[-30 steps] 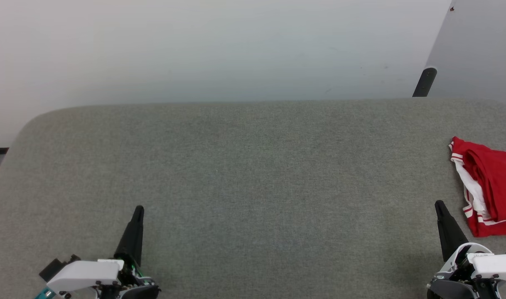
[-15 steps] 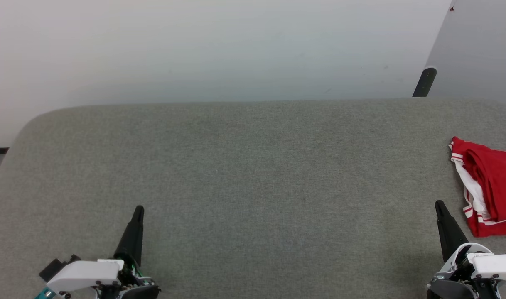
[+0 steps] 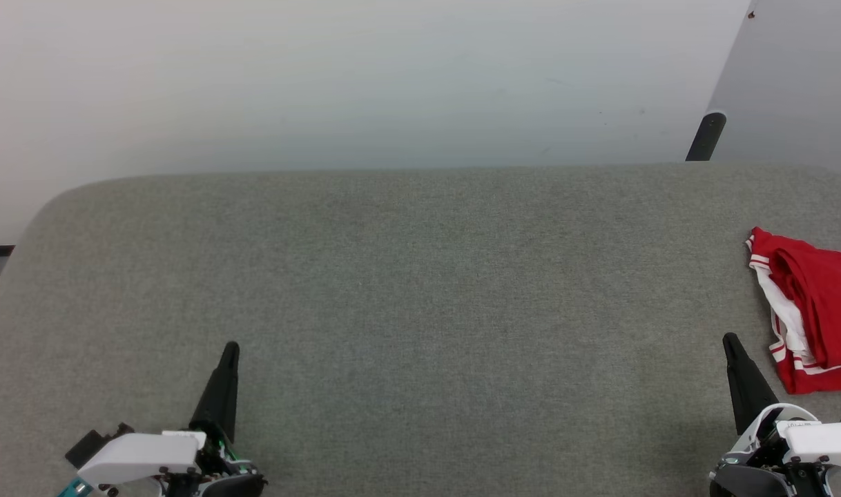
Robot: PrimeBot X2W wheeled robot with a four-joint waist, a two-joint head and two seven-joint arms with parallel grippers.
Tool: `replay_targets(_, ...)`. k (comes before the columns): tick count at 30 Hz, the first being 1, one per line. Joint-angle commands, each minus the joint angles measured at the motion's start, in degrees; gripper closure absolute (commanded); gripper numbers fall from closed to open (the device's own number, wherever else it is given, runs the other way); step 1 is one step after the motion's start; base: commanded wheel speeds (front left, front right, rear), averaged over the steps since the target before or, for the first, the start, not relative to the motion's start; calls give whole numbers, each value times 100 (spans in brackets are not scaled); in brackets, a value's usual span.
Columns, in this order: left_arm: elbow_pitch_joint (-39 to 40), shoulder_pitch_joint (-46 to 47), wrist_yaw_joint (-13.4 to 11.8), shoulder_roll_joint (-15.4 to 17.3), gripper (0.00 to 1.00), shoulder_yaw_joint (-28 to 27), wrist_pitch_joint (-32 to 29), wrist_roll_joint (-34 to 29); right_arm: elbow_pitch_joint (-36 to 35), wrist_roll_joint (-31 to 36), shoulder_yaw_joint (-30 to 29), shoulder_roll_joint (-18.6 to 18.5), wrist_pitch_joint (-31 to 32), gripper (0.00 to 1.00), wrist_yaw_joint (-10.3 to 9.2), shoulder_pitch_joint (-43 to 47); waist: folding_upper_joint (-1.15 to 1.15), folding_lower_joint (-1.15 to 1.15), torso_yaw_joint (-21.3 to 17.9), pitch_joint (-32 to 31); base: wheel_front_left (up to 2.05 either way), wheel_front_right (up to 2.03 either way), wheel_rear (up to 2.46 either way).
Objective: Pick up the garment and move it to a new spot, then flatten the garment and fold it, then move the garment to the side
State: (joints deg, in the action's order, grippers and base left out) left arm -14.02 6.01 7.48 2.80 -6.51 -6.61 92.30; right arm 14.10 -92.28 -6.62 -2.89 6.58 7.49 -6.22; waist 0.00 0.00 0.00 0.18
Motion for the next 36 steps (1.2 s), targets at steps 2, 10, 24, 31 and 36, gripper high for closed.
replay_targets(2,-6,55,2,1,100,-11,-7,20,1,-25,20,15,8,100,0,-15,0,0,0,0,0,0,0)
replay_targets(10,-6,55,2,1,100,-12,-6,20,1,-25,19,15,8,100,0,-15,0,0,0,0,0,0,0)
replay_targets(24,-5,55,2,1,100,-10,-6,21,1,-26,19,15,8,100,0,-15,0,0,0,0,0,0,0)
replay_targets(31,-5,55,2,1,100,-12,-6,21,1,-25,20,15,8,100,0,-15,0,0,0,0,0,0,0)
replay_targets(36,-5,55,2,1,100,-12,-6,21,1,-25,20,15,8,100,0,-15,0,0,0,0,0,0,0)
